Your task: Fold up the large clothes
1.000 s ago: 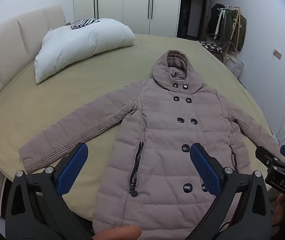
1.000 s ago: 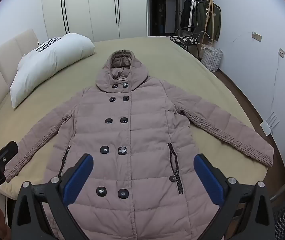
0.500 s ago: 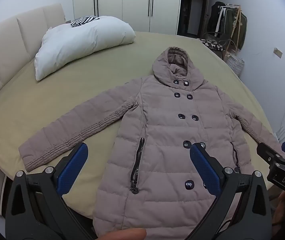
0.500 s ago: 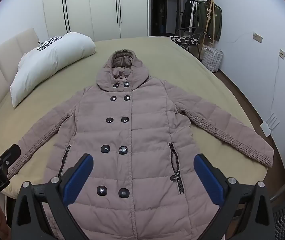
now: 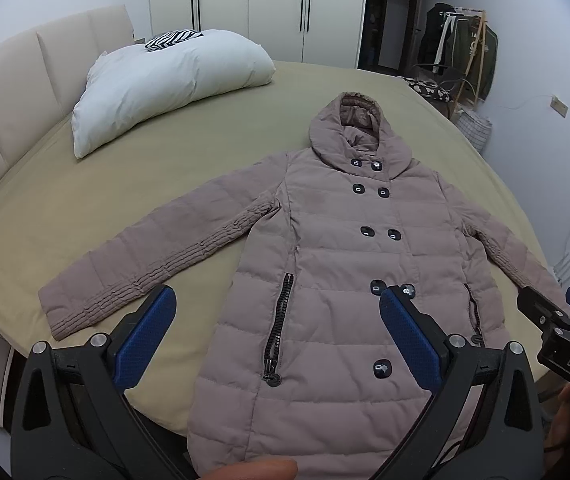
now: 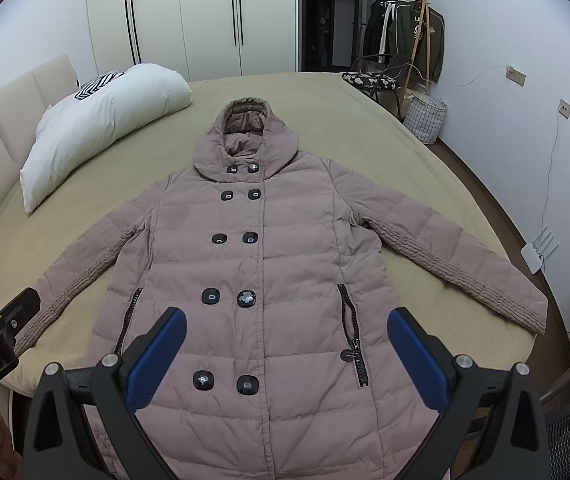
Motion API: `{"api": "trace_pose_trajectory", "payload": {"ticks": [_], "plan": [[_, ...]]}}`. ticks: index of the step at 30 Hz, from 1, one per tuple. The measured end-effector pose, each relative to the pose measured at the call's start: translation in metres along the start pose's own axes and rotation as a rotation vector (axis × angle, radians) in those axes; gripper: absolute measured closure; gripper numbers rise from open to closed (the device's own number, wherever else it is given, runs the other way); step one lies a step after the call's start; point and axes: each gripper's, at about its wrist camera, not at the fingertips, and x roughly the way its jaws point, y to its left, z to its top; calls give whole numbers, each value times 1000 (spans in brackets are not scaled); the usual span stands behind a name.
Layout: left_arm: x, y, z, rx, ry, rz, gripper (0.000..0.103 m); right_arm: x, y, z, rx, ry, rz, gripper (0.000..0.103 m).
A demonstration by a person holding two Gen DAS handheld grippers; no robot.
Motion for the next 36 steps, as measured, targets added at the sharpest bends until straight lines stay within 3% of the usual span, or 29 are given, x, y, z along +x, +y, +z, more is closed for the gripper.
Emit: {"api": "trace_pose_trajectory", "payload": {"ticks": [36], "plan": [[1, 1, -10, -1, 4, 1, 0, 1, 0, -3, 0, 5, -1, 0]]}}
